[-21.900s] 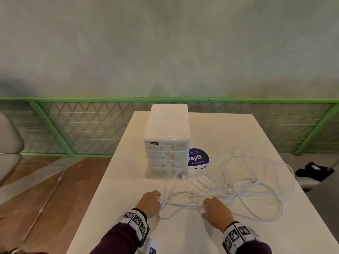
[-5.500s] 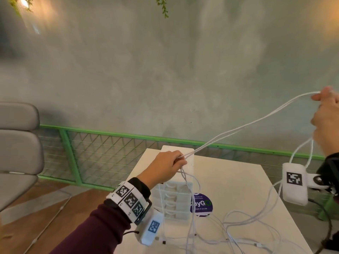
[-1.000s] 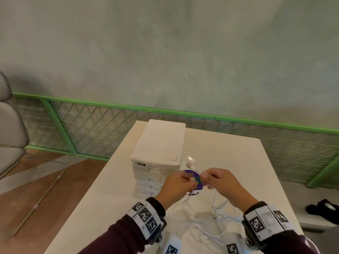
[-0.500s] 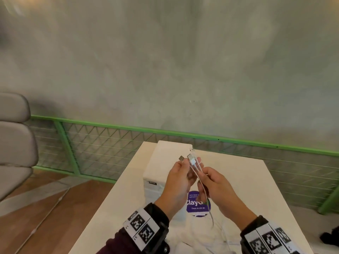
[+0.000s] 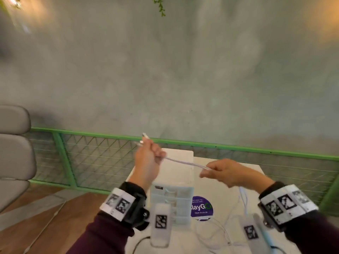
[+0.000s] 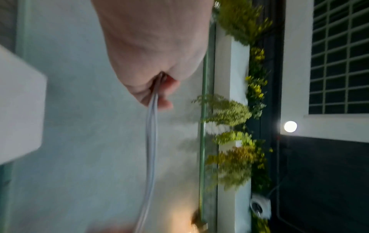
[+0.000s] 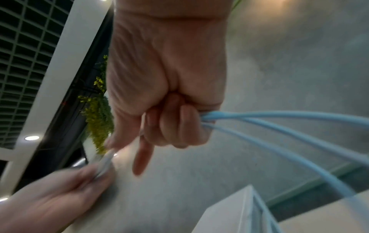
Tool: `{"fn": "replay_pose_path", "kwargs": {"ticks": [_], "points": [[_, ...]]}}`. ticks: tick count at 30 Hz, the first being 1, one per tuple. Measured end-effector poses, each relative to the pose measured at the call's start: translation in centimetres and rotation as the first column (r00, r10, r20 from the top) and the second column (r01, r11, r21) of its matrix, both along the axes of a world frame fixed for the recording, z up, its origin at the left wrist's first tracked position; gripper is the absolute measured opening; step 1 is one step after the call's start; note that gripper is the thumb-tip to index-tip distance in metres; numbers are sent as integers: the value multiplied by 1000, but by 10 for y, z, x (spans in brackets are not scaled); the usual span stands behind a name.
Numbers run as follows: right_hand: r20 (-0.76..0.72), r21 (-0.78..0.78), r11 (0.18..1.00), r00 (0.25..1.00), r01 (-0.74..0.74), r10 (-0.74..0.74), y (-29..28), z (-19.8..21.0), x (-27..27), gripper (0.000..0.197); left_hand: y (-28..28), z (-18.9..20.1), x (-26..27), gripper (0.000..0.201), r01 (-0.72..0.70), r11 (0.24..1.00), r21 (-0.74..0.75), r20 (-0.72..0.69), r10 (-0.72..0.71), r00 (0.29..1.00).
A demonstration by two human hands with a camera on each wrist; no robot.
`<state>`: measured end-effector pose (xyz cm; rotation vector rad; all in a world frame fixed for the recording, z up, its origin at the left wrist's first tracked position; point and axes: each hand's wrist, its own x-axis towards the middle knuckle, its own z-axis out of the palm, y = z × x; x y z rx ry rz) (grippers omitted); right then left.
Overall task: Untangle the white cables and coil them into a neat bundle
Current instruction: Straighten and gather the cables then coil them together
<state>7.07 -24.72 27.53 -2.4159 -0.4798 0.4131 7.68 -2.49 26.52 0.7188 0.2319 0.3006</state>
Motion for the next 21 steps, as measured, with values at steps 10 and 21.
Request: {"fn": "replay_pose_path", "kwargs": {"ticks": [10,21], "points": [[283,318,935,926,157,-251,-90,108,13,83,103,-11,-22,33,-197,783,591,-76,297,952],[393,197,964,915,-180,91,11,158,-37,15,64,19,-82,93,228,62,972,-236,171,957]]}}
